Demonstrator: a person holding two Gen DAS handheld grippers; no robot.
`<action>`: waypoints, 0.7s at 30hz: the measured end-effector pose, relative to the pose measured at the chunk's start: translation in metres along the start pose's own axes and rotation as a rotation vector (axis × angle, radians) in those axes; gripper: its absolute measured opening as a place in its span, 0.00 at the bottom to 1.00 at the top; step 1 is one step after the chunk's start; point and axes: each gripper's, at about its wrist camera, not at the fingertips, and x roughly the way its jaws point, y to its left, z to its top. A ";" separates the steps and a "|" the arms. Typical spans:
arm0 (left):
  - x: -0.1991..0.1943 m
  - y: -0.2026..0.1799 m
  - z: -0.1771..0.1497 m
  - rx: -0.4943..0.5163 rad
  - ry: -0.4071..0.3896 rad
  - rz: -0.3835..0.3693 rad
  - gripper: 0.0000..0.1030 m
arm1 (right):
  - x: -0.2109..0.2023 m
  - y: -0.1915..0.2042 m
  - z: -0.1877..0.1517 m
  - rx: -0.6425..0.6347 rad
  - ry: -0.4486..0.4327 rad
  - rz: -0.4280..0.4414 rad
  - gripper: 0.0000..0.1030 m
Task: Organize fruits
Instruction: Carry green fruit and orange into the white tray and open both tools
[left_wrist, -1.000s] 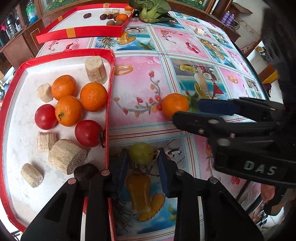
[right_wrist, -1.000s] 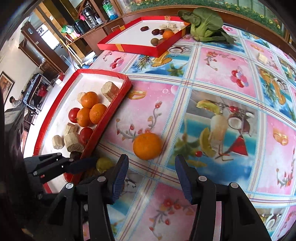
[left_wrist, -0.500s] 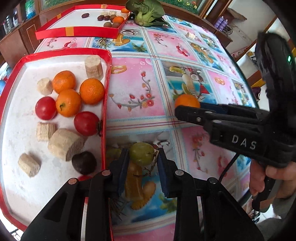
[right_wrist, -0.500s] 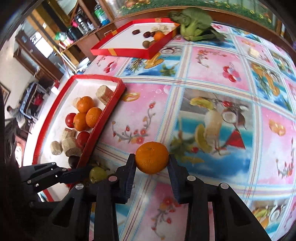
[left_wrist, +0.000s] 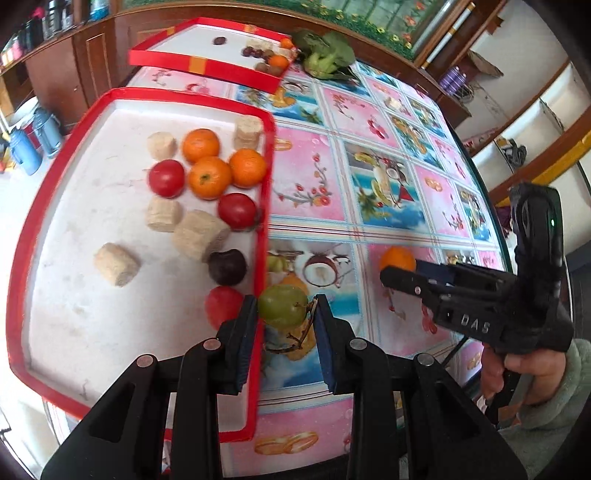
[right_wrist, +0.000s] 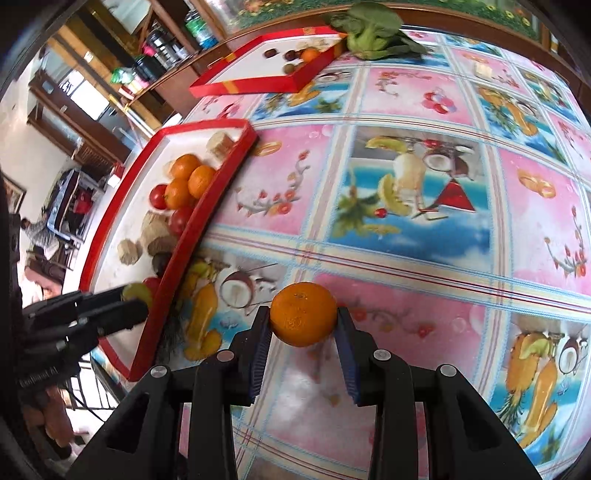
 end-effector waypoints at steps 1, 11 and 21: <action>-0.002 0.004 0.000 -0.010 -0.006 0.003 0.27 | 0.000 0.007 0.000 -0.023 0.001 0.003 0.34; -0.029 0.054 -0.005 -0.120 -0.067 0.058 0.27 | 0.008 0.056 0.006 -0.146 0.007 0.041 0.34; -0.038 0.100 0.014 -0.168 -0.096 0.109 0.27 | 0.017 0.102 0.012 -0.231 0.017 0.085 0.34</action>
